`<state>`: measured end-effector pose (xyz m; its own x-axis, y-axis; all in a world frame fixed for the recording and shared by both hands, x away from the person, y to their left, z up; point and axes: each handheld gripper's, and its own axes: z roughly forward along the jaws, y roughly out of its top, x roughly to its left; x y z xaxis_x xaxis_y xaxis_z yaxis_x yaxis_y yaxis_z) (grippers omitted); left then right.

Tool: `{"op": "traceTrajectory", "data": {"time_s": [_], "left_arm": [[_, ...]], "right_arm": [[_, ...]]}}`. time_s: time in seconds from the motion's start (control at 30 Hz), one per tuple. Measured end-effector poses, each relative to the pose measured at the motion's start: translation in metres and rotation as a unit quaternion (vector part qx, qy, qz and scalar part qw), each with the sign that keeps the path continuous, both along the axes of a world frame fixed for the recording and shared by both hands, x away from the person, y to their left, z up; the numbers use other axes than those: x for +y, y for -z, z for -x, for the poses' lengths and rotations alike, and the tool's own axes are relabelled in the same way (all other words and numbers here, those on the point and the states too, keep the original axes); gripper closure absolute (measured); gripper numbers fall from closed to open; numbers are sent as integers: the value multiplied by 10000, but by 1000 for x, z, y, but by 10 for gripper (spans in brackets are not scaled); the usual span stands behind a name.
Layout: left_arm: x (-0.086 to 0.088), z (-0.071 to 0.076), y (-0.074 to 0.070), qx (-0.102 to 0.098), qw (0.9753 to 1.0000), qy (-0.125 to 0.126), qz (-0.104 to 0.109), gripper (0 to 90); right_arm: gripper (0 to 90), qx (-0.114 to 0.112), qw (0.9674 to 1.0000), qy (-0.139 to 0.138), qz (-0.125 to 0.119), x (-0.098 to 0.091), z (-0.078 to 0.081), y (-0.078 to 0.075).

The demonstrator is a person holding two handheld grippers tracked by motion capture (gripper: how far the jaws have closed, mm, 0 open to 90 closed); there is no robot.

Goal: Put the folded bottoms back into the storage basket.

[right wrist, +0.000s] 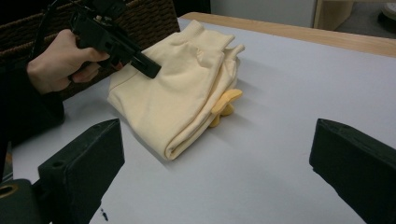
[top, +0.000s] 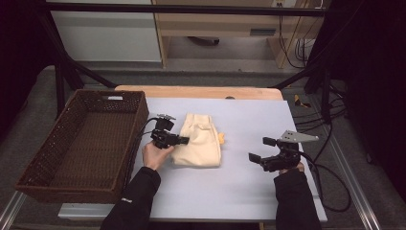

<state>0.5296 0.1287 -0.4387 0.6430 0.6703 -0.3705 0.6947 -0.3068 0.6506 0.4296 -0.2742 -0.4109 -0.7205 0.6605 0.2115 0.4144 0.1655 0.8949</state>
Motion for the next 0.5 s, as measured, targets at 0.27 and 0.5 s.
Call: {"op": "traceTrajectory", "data": {"time_s": [0.27,0.5], "left_arm": [[-6,6,-16,-183,9997,135,-58,753],[-12,11,-27,-306,9992,240,-34,755]], "right_arm": [[33,-3,10000,-1,-1,0,0,0],[33,-11,10000,0,-10,0,0,0]]}}
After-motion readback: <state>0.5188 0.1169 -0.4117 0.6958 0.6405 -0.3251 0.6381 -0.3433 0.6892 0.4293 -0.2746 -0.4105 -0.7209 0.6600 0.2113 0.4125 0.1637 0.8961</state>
